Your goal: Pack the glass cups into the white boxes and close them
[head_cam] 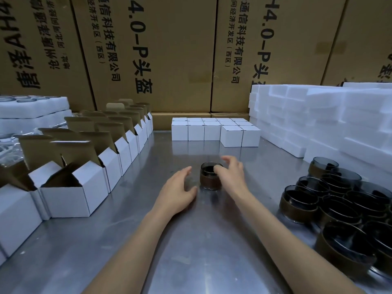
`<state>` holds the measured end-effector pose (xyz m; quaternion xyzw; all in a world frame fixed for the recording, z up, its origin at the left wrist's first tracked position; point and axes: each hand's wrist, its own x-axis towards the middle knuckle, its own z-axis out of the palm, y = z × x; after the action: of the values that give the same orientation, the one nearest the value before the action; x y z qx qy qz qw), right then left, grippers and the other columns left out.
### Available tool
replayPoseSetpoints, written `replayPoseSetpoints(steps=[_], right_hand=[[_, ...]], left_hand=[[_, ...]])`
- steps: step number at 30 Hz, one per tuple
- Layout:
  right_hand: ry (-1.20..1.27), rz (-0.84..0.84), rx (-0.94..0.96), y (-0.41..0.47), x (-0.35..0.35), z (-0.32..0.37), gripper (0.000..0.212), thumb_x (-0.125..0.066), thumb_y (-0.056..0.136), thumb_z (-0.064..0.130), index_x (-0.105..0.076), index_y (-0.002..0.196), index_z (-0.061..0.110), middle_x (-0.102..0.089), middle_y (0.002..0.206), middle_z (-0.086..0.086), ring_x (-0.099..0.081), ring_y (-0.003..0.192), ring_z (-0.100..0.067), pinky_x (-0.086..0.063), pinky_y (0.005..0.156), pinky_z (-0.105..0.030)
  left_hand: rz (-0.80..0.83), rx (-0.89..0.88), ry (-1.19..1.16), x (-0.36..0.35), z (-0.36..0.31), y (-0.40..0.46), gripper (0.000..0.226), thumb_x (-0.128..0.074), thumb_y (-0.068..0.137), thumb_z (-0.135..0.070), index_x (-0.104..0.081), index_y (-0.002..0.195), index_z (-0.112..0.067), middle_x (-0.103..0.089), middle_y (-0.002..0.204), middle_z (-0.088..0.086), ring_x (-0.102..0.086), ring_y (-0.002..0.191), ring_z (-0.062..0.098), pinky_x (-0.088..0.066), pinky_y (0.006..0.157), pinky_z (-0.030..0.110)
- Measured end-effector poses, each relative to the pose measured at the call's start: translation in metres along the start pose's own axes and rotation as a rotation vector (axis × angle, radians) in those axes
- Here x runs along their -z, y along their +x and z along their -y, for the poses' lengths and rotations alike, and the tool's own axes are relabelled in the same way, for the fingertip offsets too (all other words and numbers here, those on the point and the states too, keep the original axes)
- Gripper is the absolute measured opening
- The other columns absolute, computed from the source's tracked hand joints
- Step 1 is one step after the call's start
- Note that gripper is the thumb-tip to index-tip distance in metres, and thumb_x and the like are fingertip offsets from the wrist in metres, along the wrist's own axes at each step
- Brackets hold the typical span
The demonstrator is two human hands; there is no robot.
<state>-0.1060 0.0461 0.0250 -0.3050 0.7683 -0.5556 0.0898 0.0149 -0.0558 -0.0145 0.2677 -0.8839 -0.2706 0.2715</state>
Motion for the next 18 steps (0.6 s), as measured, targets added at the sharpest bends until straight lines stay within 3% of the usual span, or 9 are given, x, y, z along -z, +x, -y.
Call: replayPoseSetpoints(steps=[3, 6, 9, 12, 14, 16, 18], right_hand=[[0.073, 0.255, -0.016, 0.004, 0.001, -0.013, 0.072, -0.069, 0.083, 0.027, -0.028, 0.141, 0.016, -0.033, 0.135, -0.005, -0.039, 0.118, -0.014, -0.034, 0.103, -0.027], [-0.02, 0.31, 0.072, 0.003, -0.004, -0.022, 0.095, -0.08, 0.072, 0.039, -0.021, 0.143, 0.017, -0.036, 0.135, -0.001, -0.038, 0.128, -0.016, -0.032, 0.109, -0.032], [-0.012, 0.271, 0.128, 0.001, -0.006, -0.026, 0.083, -0.083, 0.07, 0.032, -0.033, 0.133, 0.017, -0.045, 0.124, 0.004, -0.048, 0.12, -0.014, -0.039, 0.098, -0.022], [0.038, 0.392, 0.172, 0.002, 0.003, -0.026, 0.065, -0.08, 0.075, 0.017, -0.044, 0.129, 0.018, -0.054, 0.124, 0.003, -0.052, 0.12, -0.013, -0.041, 0.095, -0.018], [0.028, 0.5, 0.202, 0.004, 0.011, -0.025, 0.066, -0.077, 0.078, 0.014, -0.045, 0.135, 0.025, -0.047, 0.133, 0.0, -0.049, 0.119, -0.006, -0.039, 0.095, -0.009], [0.013, 0.559, 0.211, 0.004, 0.015, -0.023, 0.069, -0.075, 0.08, 0.012, -0.043, 0.139, 0.03, -0.042, 0.135, 0.0, -0.047, 0.113, 0.002, -0.037, 0.084, 0.002], [0.055, 0.579, 0.212, 0.005, 0.016, -0.023, 0.072, -0.073, 0.08, 0.008, -0.041, 0.141, 0.026, -0.047, 0.135, -0.001, -0.051, 0.114, -0.001, -0.041, 0.088, -0.004]], left_hand=[[0.047, -0.087, 0.05, -0.002, -0.002, 0.0, 0.062, -0.056, 0.086, -0.019, -0.037, 0.144, -0.029, -0.052, 0.138, -0.002, -0.046, 0.129, 0.018, -0.04, 0.104, 0.036], [0.025, -0.115, -0.027, -0.001, -0.004, -0.001, 0.053, -0.058, 0.083, -0.014, -0.048, 0.132, -0.03, -0.063, 0.122, -0.006, -0.056, 0.115, 0.017, -0.047, 0.094, 0.036], [-0.021, -0.065, -0.103, -0.001, -0.002, 0.0, 0.044, -0.072, 0.078, -0.02, -0.053, 0.118, -0.023, -0.064, 0.11, -0.006, -0.06, 0.105, 0.011, -0.048, 0.091, 0.031], [0.009, -0.045, -0.213, 0.0, -0.003, -0.001, 0.054, -0.082, 0.071, -0.024, -0.051, 0.115, -0.023, -0.062, 0.108, -0.008, -0.058, 0.1, 0.004, -0.047, 0.087, 0.02], [0.096, -0.052, -0.33, 0.003, -0.006, -0.002, 0.064, -0.085, 0.069, -0.018, -0.049, 0.122, -0.024, -0.06, 0.113, -0.013, -0.057, 0.102, -0.006, -0.043, 0.084, 0.008], [0.155, -0.067, -0.43, 0.006, -0.007, -0.002, 0.068, -0.083, 0.069, -0.008, -0.048, 0.125, -0.027, -0.06, 0.116, -0.016, -0.057, 0.104, -0.01, -0.041, 0.083, 0.004], [0.158, -0.066, -0.48, 0.009, -0.006, -0.001, 0.067, -0.08, 0.07, 0.0, -0.049, 0.123, -0.028, -0.061, 0.117, -0.014, -0.06, 0.107, -0.002, -0.043, 0.085, 0.007]])
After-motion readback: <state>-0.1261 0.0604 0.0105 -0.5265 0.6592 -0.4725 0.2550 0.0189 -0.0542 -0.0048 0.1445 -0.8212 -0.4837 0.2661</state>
